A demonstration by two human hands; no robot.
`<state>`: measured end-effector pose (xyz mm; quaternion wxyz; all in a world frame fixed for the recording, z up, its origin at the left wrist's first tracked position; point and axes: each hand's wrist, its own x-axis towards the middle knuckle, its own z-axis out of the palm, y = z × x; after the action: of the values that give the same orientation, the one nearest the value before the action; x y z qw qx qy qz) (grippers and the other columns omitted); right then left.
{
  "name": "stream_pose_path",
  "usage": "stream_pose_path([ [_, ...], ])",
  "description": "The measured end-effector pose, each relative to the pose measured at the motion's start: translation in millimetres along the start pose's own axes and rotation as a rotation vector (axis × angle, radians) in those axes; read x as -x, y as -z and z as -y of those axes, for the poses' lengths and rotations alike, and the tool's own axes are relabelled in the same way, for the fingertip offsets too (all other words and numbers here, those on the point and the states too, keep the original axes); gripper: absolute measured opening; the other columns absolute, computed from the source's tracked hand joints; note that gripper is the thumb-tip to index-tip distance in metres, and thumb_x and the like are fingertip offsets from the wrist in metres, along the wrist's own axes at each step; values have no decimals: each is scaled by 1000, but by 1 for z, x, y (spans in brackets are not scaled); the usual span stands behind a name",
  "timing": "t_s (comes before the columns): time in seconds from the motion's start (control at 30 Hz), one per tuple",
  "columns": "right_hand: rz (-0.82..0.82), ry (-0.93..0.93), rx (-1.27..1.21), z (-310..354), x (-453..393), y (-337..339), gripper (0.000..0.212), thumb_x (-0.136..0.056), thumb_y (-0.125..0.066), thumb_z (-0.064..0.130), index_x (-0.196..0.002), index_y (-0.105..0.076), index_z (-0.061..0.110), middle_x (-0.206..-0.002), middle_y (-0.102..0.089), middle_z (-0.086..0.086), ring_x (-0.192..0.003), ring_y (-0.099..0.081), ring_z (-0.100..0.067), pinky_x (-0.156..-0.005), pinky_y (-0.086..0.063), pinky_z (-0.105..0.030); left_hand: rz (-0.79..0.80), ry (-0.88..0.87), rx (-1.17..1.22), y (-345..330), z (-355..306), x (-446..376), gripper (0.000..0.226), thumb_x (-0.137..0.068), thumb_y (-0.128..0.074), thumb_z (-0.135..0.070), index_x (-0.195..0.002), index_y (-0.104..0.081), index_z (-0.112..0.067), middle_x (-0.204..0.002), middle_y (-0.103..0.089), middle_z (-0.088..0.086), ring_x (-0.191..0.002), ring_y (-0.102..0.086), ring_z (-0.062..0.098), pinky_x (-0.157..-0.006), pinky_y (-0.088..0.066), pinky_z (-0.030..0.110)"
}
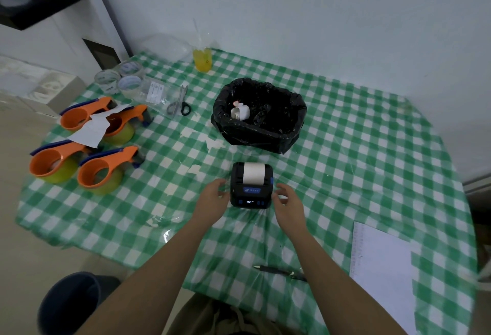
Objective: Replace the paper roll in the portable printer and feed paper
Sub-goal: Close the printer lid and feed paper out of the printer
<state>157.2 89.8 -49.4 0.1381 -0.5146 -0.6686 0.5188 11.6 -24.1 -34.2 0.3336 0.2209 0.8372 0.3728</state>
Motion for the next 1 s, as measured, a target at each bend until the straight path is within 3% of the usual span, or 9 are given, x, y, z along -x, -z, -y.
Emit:
stream_pose_path([
  [0.2,5,-9,-3,2,-1,1,34,-93,-51,18,-127,-50,17,-120,-60,-6,-89,-56,-15,-73,-46,-31,0,-2,3,-1,-4,0,42,-92,-50,-14,-133,-43,-11,-141,-44,11,-120,-51,24,-99,-43,38],
  [0.47,-4,24,20,-1,-2,1,37,-94,-49,17,-131,-46,15,-113,-58,-4,-71,-50,-1,-55,-40,-19,-3,2,2,0,-6,0,41,-92,-50,-15,-133,-44,-12,-141,-45,10,-120,-52,23,-97,-42,34],
  [0.63,-9,27,33,1,-2,1,37,-94,-49,17,-131,-46,15,-101,-55,-2,-71,-49,-1,-57,-41,-18,-7,2,27,1,-7,1,42,-92,-49,-12,-133,-43,-11,-142,-45,10,-119,-52,23,-93,-40,30],
  [1.0,-1,27,26,4,-5,0,35,-94,-49,17,-129,-48,13,-98,-55,-3,-70,-48,-2,-57,-41,-22,-9,1,34,0,-13,1,43,-92,-47,-9,-135,-40,-9,-142,-45,11,-114,-53,21,-84,-39,26],
])
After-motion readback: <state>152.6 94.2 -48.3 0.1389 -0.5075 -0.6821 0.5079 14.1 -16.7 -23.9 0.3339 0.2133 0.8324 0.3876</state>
